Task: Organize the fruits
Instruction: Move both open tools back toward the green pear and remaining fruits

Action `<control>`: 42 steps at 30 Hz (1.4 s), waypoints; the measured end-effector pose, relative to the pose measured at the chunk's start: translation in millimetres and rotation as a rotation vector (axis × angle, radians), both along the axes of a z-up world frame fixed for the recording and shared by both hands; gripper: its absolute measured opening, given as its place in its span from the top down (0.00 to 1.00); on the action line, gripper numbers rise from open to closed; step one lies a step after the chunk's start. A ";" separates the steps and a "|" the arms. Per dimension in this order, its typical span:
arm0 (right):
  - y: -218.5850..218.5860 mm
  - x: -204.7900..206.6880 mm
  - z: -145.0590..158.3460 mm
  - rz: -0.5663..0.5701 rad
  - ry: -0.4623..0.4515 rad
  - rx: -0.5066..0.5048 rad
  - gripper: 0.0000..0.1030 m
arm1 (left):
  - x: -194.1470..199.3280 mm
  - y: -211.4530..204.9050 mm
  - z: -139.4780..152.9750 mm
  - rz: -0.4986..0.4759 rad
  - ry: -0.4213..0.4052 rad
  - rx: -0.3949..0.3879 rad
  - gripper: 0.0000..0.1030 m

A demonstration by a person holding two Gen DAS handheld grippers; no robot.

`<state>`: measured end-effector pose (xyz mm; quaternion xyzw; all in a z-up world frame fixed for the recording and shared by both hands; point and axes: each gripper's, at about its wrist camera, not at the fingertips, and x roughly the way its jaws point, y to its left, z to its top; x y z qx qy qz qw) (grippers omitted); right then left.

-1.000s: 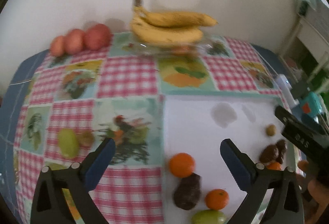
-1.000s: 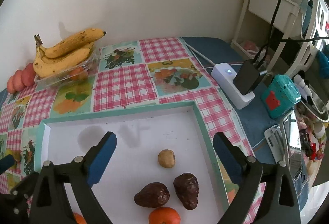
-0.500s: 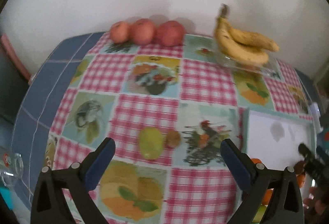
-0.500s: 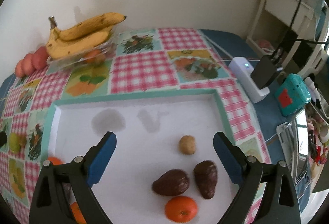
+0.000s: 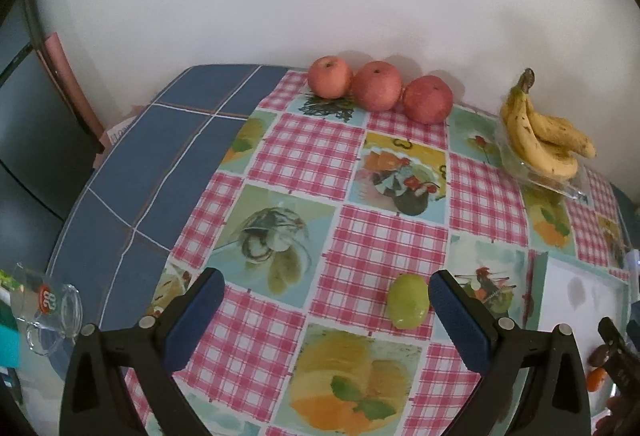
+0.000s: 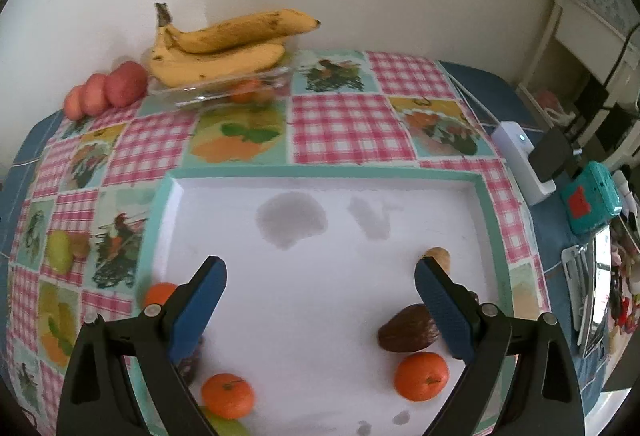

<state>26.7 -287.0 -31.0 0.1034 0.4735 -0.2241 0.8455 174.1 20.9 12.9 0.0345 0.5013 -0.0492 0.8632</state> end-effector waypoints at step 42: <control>138.0 113.1 -2.4 0.200 0.071 0.128 0.07 | 42.2 65.3 -45.9 0.168 0.178 -0.181 0.00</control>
